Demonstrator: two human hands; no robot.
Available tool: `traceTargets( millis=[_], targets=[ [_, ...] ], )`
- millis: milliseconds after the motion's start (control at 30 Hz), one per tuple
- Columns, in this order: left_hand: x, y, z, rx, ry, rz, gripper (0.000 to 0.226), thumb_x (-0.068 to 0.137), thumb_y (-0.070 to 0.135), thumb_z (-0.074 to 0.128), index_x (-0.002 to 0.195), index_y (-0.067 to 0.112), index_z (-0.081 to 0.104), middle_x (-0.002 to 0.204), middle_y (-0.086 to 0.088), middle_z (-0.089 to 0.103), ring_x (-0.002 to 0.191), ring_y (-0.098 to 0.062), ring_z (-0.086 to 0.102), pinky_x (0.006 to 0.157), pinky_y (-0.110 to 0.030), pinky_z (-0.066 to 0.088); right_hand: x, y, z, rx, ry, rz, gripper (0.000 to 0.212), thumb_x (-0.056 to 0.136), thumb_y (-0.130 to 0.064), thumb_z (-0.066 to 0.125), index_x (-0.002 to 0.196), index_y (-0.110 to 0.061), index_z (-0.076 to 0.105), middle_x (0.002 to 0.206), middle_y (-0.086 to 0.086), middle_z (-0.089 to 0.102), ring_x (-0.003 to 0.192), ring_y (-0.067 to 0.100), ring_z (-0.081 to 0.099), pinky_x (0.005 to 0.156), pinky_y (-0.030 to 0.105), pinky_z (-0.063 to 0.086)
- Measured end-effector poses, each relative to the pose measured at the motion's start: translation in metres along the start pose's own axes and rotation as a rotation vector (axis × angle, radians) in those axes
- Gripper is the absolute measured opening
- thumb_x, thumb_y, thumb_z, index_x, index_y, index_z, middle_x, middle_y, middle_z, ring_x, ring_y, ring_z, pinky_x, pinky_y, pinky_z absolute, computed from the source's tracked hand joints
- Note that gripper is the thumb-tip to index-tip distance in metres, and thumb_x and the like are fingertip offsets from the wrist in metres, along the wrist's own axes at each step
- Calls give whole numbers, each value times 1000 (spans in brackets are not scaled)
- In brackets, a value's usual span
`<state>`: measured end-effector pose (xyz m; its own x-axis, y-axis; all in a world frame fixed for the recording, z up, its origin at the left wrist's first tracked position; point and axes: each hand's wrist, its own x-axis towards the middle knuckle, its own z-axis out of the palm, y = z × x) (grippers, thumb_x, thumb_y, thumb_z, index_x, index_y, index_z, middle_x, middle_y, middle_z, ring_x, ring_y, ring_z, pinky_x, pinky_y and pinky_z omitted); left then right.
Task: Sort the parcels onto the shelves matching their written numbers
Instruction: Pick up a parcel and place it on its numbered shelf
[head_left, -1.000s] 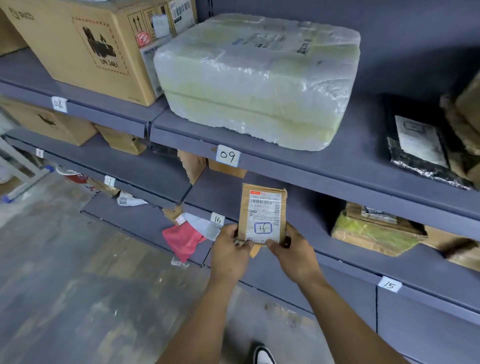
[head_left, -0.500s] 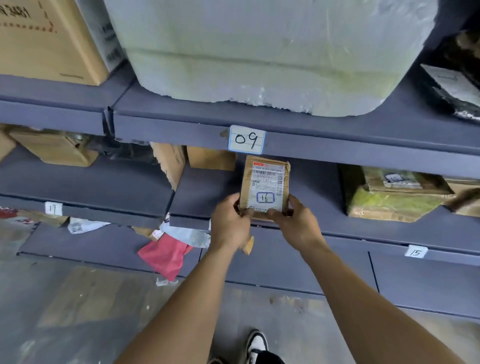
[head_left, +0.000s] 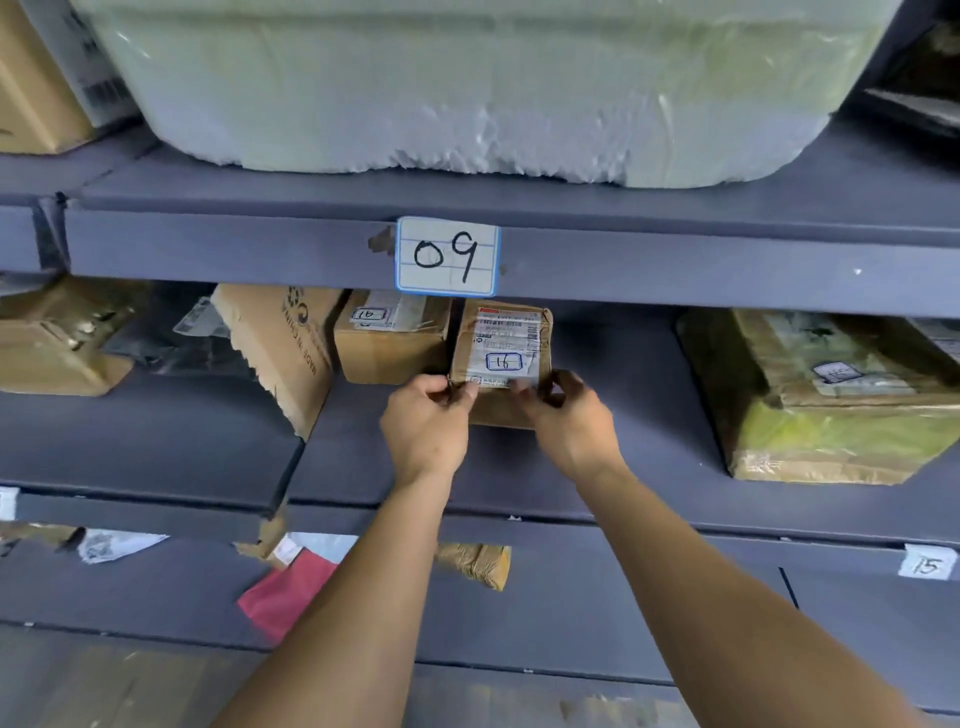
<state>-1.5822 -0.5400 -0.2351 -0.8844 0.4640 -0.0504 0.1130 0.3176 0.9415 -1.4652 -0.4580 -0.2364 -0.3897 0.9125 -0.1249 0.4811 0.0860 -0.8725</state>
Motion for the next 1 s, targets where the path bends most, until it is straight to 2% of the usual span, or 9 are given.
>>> traceTargets(
  millis=[100, 167, 333, 433, 533, 700, 867, 933, 1000],
  targets=[
    [14, 4, 11, -23, 32, 23, 33, 85, 28, 78, 112, 10, 73, 97, -3, 74, 86, -12, 64, 88, -23, 50, 20, 0, 6, 33, 28, -33, 36, 92, -52, 63, 116, -26, 62, 97, -13, 63, 92, 17, 63, 73, 25, 45],
    [21, 6, 18, -31, 37, 41, 32, 86, 28, 77, 113, 11, 73, 98, -2, 74, 88, -10, 65, 90, -23, 49, 35, -3, 8, 48, 26, -45, 34, 92, -50, 64, 114, -24, 63, 96, -12, 65, 91, 15, 62, 74, 23, 42],
    [32, 6, 34, -16, 47, 40, 35, 90, 27, 72, 122, 13, 66, 107, 0, 71, 102, -13, 67, 89, -20, 46, 61, -10, 11, 2, 41, -64, 42, 92, -52, 63, 120, -21, 65, 109, -4, 68, 102, 20, 62, 77, 23, 41],
    [34, 5, 40, 8, 53, 62, 33, 90, 19, 68, 123, 14, 68, 101, -1, 69, 100, -21, 67, 92, -26, 50, 71, -8, 14, 28, 52, -73, 42, 90, -52, 66, 119, -22, 67, 115, -2, 70, 109, 22, 64, 82, 25, 45],
    [29, 0, 43, -7, 46, 78, 35, 90, 14, 65, 126, 17, 67, 98, 2, 65, 98, -20, 66, 96, -32, 52, 71, -3, 14, 71, 48, -87, 41, 90, -52, 66, 120, -24, 67, 116, -4, 71, 111, 21, 64, 87, 27, 47],
    [22, -2, 40, -40, -45, 48, 56, 91, 10, 63, 144, 23, 53, 116, 4, 70, 108, -9, 64, 102, -24, 47, 64, -3, 13, 87, 24, -81, 49, 93, -54, 61, 131, -23, 62, 124, -3, 67, 118, 21, 60, 84, 21, 38],
    [12, 9, 22, 43, -164, 19, 38, 91, 12, 64, 128, 19, 64, 108, 8, 70, 104, -15, 66, 95, -23, 47, 50, -8, 1, -18, -42, -6, 42, 93, -52, 62, 120, -20, 58, 108, -3, 62, 104, 23, 59, 82, 25, 41],
    [2, 17, 11, 91, -183, -27, 45, 92, 16, 65, 136, 16, 58, 123, 0, 67, 112, -17, 64, 102, -27, 46, 39, -11, -9, -91, -63, 41, 43, 93, -45, 64, 126, -17, 58, 118, 4, 67, 114, 27, 62, 87, 30, 47],
    [-13, 30, 0, 190, -246, -30, 48, 94, 21, 64, 141, 17, 54, 136, -4, 61, 119, -18, 61, 101, -24, 44, 22, -18, -22, -142, -89, 87, 43, 94, -43, 64, 127, -16, 59, 124, 10, 67, 114, 31, 63, 89, 35, 50]
  ],
)
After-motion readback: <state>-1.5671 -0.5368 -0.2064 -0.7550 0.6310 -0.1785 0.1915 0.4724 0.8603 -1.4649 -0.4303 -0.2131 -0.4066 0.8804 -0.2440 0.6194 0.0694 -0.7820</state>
